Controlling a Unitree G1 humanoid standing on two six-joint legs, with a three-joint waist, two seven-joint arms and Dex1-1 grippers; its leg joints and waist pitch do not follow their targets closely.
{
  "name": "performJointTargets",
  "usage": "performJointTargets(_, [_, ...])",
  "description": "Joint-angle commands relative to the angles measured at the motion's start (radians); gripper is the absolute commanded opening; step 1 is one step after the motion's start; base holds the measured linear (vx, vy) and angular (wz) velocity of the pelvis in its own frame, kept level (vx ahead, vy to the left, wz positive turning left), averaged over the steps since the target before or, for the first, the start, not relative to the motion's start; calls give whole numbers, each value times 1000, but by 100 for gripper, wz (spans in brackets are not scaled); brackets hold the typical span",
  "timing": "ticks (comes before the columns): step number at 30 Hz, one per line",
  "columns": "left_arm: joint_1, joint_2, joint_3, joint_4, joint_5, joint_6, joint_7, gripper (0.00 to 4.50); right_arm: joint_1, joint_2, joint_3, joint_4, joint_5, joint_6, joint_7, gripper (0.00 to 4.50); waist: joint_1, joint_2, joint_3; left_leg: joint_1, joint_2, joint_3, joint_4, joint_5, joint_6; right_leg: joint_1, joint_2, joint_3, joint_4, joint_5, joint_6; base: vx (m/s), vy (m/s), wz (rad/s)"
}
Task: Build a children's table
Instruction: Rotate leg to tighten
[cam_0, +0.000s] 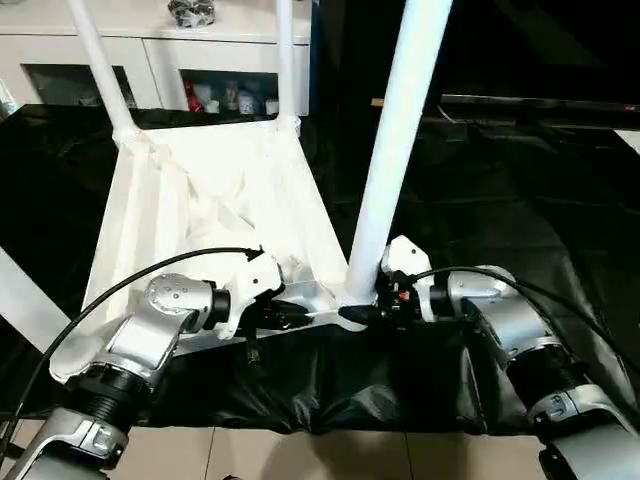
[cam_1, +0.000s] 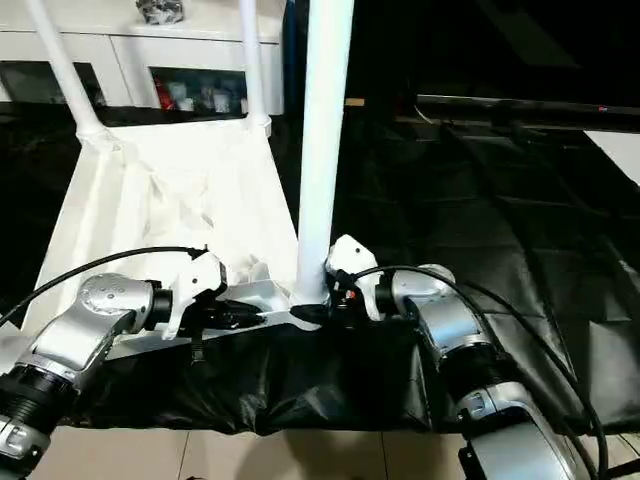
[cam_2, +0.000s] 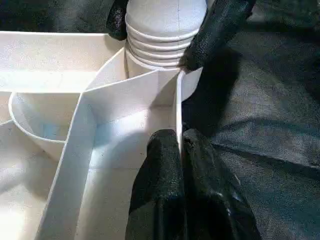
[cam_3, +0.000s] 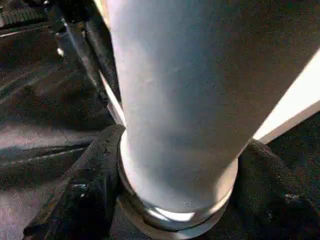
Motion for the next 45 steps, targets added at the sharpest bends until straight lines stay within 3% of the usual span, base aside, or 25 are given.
performJointTargets(1, [0,-44,-8,9,8,25,44,0,-4,54,-21,5,17,0,-87,274,2,-6,-65,21,21,-9,-67,-241,27,41,-37,30,-69,-218,-237,0,0,0])
performJointTargets(4, [-33,-92,-13,53,48,50,138,0,-7,121,-48,47,-1,12,-253,274,-4,-5,-63,21,19,-12,-71,-263,2,39,-37,30,-76,-267,-221,0,0,0])
performJointTargets(5, [-55,-127,-13,84,66,59,195,0,-13,157,-59,72,-12,15,-339,274,-5,4,-62,23,18,-14,-72,-278,-7,37,-39,30,-78,-289,-214,0,0,0])
performJointTargets(6, [-61,-137,-11,92,69,63,211,0,-16,167,-61,80,-17,16,-367,274,-10,0,-61,24,17,-11,-73,-290,-10,34,-35,31,-82,-301,-208,0,0,0])
performJointTargets(8, [-115,-215,0,162,95,82,341,0,-51,244,-86,152,-51,28,-595,274,-13,4,-60,27,16,-13,-73,-310,-26,30,-36,31,-84,-329,-203,0,0,0])
performJointTargets(9, [-134,-239,8,187,98,84,386,0,-68,271,-104,176,-43,30,-644,274,-16,1,-61,29,14,-17,-74,-332,-38,31,-37,28,-88,-367,-193,0,0,0])
performJointTargets(12, [-170,-284,15,231,113,63,454,0,-92,334,-99,195,-42,-4,-665,274,-18,-1,-63,27,13,-16,-73,-338,-23,31,-36,28,-92,-345,-186,0,0,0])
performJointTargets(15, [-173,-287,10,224,118,47,429,0,-88,346,-83,179,-50,-48,-625,274,-14,-6,-65,22,15,-16,-72,-318,-5,35,-39,28,-90,-322,-185,0,0,0])
performJointTargets(16, [-171,-284,7,219,118,41,416,0,-85,347,-86,173,-41,-54,-600,329,-14,-7,-65,19,15,-14,-73,-303,5,36,-37,28,-88,-298,-190,0,0,0])
performJointTargets(22, [-126,-222,-5,144,90,16,273,0,-63,273,-102,110,7,-22,-468,379,-16,-2,-69,14,18,-15,-71,-263,26,44,-38,28,-78,-230,-212,0,0,0])
performJointTargets(25, [-87,-172,-11,99,55,-16,165,0,-46,169,-63,61,-7,-26,-322,405,-15,-3,-71,11,19,-12,-66,-228,50,47,-36,27,-70,-150,-239,0,0,0])
performJointTargets(27, [-69,-143,-15,77,41,-35,107,0,-34,105,-46,30,-1,-26,-217,405,-13,-2,-70,14,20,-11,-66,-223,58,47,-37,27,-69,-140,-249,0,0,0])
performJointTargets(28, [-63,-132,-17,68,37,-32,88,0,-31,83,-41,21,1,-27,-183,405,-11,-7,-69,15,20,-10,-65,-226,62,46,-36,27,-71,-145,-251,0,0,0])
performJointTargets(29, [-60,-126,-18,62,34,-28,76,0,-29,70,-38,16,1,-28,-162,405,-3,-3,-68,18,24,-9,-66,-224,65,44,-37,28,-70,-146,-253,0,0,0])
performJointTargets(33, [-32,-85,-18,21,9,-34,-22,0,-11,-25,2,-27,3,-5,38,405,8,-2,-66,21,24,-7,-67,-234,56,42,-36,29,-71,-166,-251,0,0,0])
performJointTargets(39, [-19,-56,-23,-2,-11,-29,-90,0,3,-71,37,-66,12,22,135,405,15,-3,-65,21,24,-7,-69,-250,44,42,-36,29,-71,-195,-247,0,0,0])
performJointTargets(40, [-19,-52,-20,-3,-13,-29,-97,0,0,-71,34,-62,13,24,138,389,15,2,-64,21,24,-8,-70,-256,39,41,-37,29,-72,-208,-245,0,0,0])
performJointTargets(42, [-18,-47,-21,-8,-17,-24,-108,0,0,-70,33,-61,13,25,138,371,14,-1,-64,22,24,-8,-70,-265,33,40,-36,29,-74,-220,-242,0,0,0])
performJointTargets(43, [-18,-42,-22,-9,-17,-22,-119,0,-1,-69,33,-60,12,25,143,368,15,10,-64,24,24,-9,-70,-269,29,39,-37,29,-73,-221,-243,0,0,0])
performJointTargets(44, [-17,-38,-22,-12,-17,-21,-129,0,-1,-70,33,-62,11,28,150,359,14,4,-66,23,23,-9,-70,-268,26,40,-35,29,-73,-208,-245,0,0,0])
performJointTargets(45, [-17,-35,-23,-11,-15,-21,-137,0,0,-69,34,-64,8,29,153,346,14,5,-67,23,23,-9,-70,-262,26,41,-35,29,-71,-198,-247,0,0,0])
